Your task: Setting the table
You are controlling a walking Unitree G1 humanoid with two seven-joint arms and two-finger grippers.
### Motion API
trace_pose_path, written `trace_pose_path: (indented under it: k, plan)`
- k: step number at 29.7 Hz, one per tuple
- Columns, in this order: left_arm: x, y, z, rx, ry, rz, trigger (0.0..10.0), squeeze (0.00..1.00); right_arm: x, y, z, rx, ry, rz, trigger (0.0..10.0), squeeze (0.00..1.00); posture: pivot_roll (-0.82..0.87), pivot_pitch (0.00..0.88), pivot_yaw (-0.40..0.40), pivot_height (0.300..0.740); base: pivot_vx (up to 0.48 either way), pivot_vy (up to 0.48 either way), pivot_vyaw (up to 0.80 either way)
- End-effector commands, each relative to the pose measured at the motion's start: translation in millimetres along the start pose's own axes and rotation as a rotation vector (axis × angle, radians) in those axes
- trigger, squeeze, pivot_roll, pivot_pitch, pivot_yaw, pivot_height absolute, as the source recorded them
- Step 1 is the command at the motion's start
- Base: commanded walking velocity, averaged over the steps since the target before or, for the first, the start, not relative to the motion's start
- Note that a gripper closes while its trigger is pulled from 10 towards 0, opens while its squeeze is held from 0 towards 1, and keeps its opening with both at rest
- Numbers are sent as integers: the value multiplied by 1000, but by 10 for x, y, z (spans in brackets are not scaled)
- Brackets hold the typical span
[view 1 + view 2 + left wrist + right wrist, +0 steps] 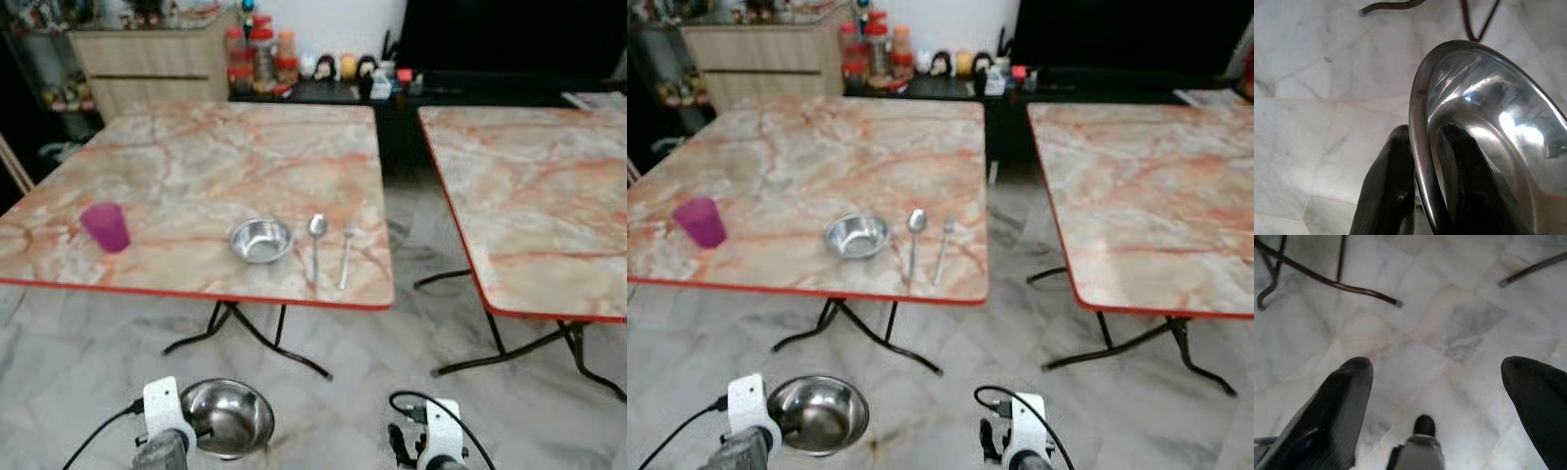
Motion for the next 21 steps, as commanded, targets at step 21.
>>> trace_pose_path:
  k: [21]
  plan:
    - [-99,-103,-26,17,-12,16,10000,0,-42,112,-22,-29,-8,6,10000,0,-26,0,-11,740,0,-468,0]
Point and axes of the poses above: a point about 5 cm out from each wrist's last joint towards the gripper, its own z axis pointing out of the wrist towards the gripper, its own x axis along the axis of the wrist's last joint, y = z × x, the point moved 6 cm from there along z, pointing out of the wrist towards the gripper, and after that the axes turned 5 degrees about -z, right-handed, at the moved point
